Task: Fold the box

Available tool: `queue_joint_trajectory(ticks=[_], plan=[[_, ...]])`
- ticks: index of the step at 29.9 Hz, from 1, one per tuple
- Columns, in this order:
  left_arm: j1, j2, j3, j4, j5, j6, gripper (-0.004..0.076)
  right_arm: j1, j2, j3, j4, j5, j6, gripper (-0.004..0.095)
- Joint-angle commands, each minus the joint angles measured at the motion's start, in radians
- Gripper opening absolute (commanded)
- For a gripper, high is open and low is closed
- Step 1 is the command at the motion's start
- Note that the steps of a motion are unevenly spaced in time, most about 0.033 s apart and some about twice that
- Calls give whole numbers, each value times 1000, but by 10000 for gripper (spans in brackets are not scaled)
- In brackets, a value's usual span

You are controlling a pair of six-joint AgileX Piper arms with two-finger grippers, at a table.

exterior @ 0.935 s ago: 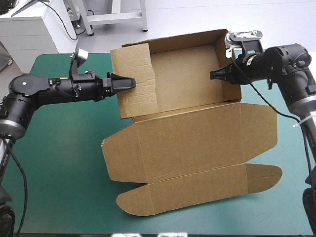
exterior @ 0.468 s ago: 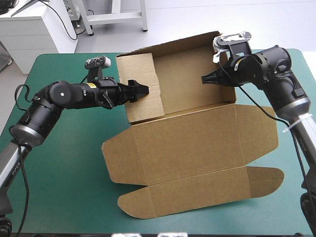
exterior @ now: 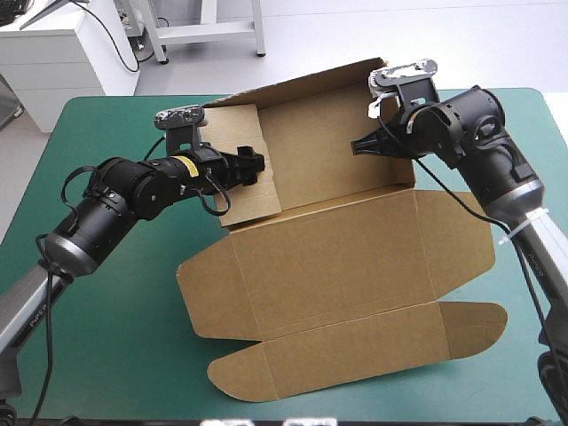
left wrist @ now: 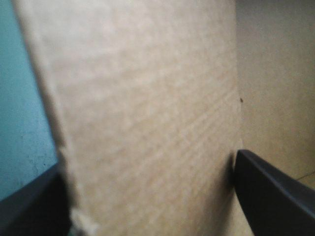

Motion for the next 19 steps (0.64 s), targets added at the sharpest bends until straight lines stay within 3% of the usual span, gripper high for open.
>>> queue_joint_trajectory(ticks=[1, 5, 6, 8, 10, 11, 19], plan=[[-9, -41, -26, 4, -68, -34, 600, 4, -40, -29, -11, -63, 7, -1], [-9, -41, -26, 0, -50, -36, 592, 4, -40, -29, -11, -63, 11, -1], [-9, -41, -26, -3, -38, -41, 557, 4, -40, -29, -11, -63, 11, -1], [-9, -41, -26, -3, -12, -43, 380, 4, -40, -29, -11, -63, 18, -1], [-9, -41, -24, -3, 5, -43, 62, 4, -40, -29, -11, -67, 25, -1], [-9, -41, -22, -3, 6, -43, 4, 4, -40, -29, -11, -69, 25, -1], [-9, -41, -22, 33, -4, -66, -8, 4, -40, -29, -11, -64, 41, -1]])
